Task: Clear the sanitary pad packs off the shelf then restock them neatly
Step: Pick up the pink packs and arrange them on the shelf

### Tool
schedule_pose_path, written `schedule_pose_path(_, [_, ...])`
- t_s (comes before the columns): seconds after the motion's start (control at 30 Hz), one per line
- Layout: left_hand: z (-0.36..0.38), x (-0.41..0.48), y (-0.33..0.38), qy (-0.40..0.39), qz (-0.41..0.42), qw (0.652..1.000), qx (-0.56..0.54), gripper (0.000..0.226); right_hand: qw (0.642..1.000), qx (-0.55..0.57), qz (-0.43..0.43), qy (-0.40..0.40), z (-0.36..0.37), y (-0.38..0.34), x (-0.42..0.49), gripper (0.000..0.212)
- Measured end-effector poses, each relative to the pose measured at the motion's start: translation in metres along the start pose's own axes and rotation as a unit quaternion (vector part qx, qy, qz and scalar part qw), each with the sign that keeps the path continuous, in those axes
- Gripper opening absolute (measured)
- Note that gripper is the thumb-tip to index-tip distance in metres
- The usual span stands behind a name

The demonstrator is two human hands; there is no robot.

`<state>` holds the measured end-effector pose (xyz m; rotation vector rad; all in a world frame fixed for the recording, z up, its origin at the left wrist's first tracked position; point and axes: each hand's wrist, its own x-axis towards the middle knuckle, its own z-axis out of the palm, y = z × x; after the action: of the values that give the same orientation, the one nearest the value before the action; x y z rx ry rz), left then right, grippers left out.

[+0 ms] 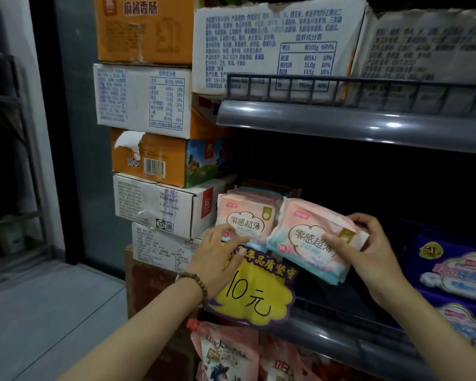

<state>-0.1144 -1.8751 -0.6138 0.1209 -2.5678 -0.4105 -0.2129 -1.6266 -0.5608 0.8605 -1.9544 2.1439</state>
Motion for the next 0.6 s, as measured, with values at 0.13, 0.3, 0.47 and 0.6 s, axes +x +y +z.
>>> schedule_pose_path(0.13, [0.003, 0.008, 0.001, -0.032, -0.016, 0.999, 0.027, 0.043, 1.000, 0.002, 0.004, 0.030, -0.009, 0.003, -0.001, 0.067])
schedule_pose_path(0.3, [0.002, 0.001, 0.000, -0.007, -0.006, 0.999, 0.048, 0.062, 0.999, -0.022, 0.017, 0.037, -0.018, 0.010, -0.005, 0.052])
schedule_pose_path(0.47, [-0.005, 0.001, 0.012, 0.083, 0.038, 0.996, 0.020, 0.058, 0.998, -0.037, 0.029, 0.036, -0.027, 0.015, -0.004, 0.063])
schedule_pose_path(0.6, [-0.002, 0.031, 0.035, 0.164, 0.108, 0.977, 0.082, 0.050, 0.995, -0.093, 0.016, 0.043, -0.033, 0.027, 0.010, 0.055])
